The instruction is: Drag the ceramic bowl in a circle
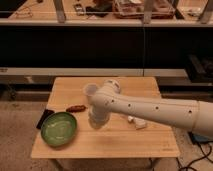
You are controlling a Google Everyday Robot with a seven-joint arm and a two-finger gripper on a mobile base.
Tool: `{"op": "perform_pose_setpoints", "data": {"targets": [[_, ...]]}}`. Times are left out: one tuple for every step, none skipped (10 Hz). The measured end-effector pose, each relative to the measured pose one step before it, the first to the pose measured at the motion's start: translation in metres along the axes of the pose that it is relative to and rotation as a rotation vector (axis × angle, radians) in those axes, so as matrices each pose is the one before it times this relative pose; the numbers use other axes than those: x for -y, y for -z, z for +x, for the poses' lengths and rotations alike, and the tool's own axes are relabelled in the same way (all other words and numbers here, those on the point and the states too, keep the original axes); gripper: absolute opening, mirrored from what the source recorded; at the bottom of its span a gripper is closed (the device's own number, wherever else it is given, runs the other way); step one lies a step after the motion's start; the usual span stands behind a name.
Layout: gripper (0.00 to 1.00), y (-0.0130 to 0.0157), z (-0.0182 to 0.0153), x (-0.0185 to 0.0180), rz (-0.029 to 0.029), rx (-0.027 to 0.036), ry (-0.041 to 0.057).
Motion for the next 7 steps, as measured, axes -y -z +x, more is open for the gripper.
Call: {"op": "perform_pose_setpoints", "data": {"targets": [[0.01,-0.00587,0.01027,0.00561,0.01784,-0.02493,0.03293],[0.04,-0.00709,0.00981,0.00684,0.02181,-0.02141,0.04073],[0.13,-0.01035,0.01475,0.00973,0.03228,-0.03038,0.06588],[0.2,-0.01613,0.01712,0.01197,0.0354,-0.03596,0.09197],[0.2,-0.00524,0.00537,0.002,0.0098,-0.01131,0.02735],[0.2,-0.0021,0.00326,0.00103,0.00458,-0.00793,0.01397],[0.2,-0.00003,-0.00013,-0.00016,-0.00145,-0.00004,0.00148]]}}
